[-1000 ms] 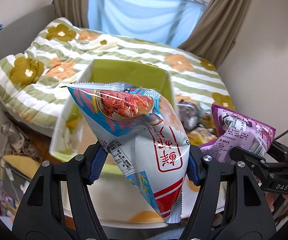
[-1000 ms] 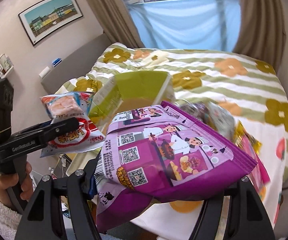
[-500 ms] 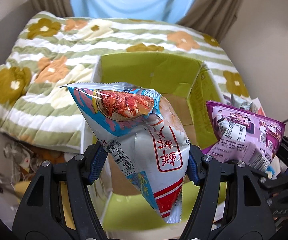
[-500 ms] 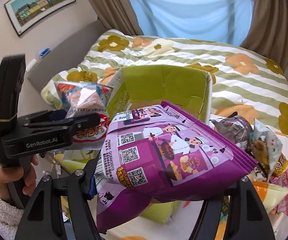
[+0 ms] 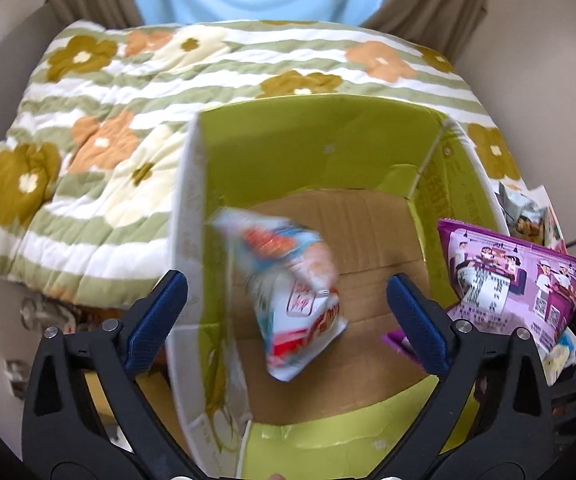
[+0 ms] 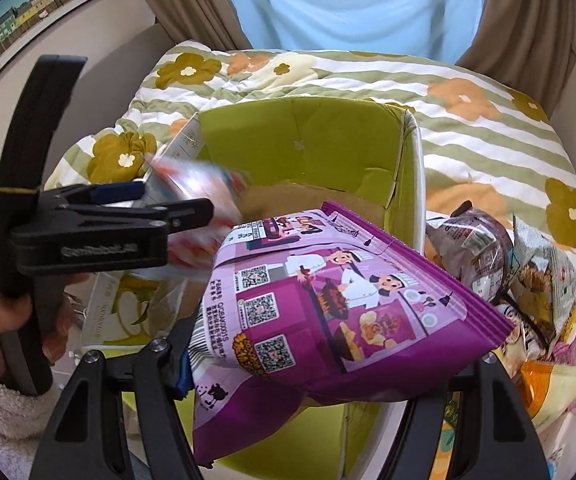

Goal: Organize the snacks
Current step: 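Carry both bags over the green box and open both tools to drop them, then withdraw both tools from the box and move back toward the snack pile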

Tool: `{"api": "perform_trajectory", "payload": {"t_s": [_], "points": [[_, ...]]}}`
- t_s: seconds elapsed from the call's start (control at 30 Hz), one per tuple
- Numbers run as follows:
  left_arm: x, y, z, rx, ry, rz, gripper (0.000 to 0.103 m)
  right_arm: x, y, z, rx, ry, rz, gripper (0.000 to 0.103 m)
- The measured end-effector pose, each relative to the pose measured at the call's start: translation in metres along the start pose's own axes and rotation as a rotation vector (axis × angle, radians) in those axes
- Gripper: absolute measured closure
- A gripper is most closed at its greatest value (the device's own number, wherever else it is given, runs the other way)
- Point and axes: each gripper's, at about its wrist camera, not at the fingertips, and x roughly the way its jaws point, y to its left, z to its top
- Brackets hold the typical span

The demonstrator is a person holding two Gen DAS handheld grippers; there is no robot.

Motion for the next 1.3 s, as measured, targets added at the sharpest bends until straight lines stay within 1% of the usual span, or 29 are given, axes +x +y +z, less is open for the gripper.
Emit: {"api": "perform_trajectory", "payload": {"t_s": [0.2, 0.37, 0.47, 0.53, 0.6, 0.63, 0.67, 0.7, 0.8, 0.87, 1.0, 1.1, 1.13, 1.3], "points": [[-0.019, 0.015, -0.017, -0.069, -0.023, -0.002, 0.004, 0.009, -0.006, 0.013, -0.033, 0.000, -0.001, 0.037], [-0.026, 0.027, -0.021, -0.121, -0.049, 0.051, 0.004, 0.025, -0.011, 0.030, -0.037, 0.005, 0.013, 0.037], [-0.031, 0.035, -0.022, -0.153, -0.061, 0.045, 0.004, 0.035, -0.009, 0.039, -0.071, 0.013, 0.003, 0.036], [-0.032, 0.036, -0.024, -0.159, -0.061, 0.056, 0.004, 0.044, -0.010, 0.044, -0.076, 0.019, 0.020, 0.036], [-0.033, 0.039, -0.028, -0.167, -0.061, 0.067, 0.004, 0.052, -0.014, 0.048, -0.047, 0.040, 0.053, 0.034], [-0.033, 0.038, -0.029, -0.172, -0.060, 0.070, 0.004, 0.055, -0.016, 0.049, -0.028, 0.053, 0.065, 0.025], [-0.034, 0.039, -0.032, -0.177, -0.058, 0.069, 0.004, 0.056, -0.017, 0.048, -0.017, 0.061, 0.072, 0.008], [-0.035, 0.040, -0.034, -0.180, -0.055, 0.067, 0.004, 0.056, -0.018, 0.046, -0.009, 0.065, 0.075, 0.001], [-0.038, 0.042, -0.040, -0.179, -0.050, 0.066, 0.004, 0.048, -0.019, 0.036, 0.017, 0.055, 0.075, 0.000], [-0.042, 0.042, -0.044, -0.175, -0.052, 0.063, 0.004, 0.043, -0.018, 0.030, 0.023, 0.065, 0.082, 0.000], [-0.057, 0.036, -0.049, -0.162, -0.074, 0.054, 0.004, 0.024, -0.012, 0.022, 0.016, 0.038, 0.055, 0.000], [-0.074, 0.030, -0.053, -0.142, -0.105, 0.050, 0.004, 0.003, -0.008, 0.019, 0.019, 0.000, 0.047, 0.000], [-0.078, 0.028, -0.054, -0.136, -0.114, 0.047, 0.004, -0.009, -0.006, 0.016, 0.019, -0.025, 0.042, 0.000], [-0.100, 0.014, -0.057, -0.085, -0.164, 0.019, 0.004, -0.046, 0.001, 0.005, 0.030, -0.101, 0.020, 0.000]]}}
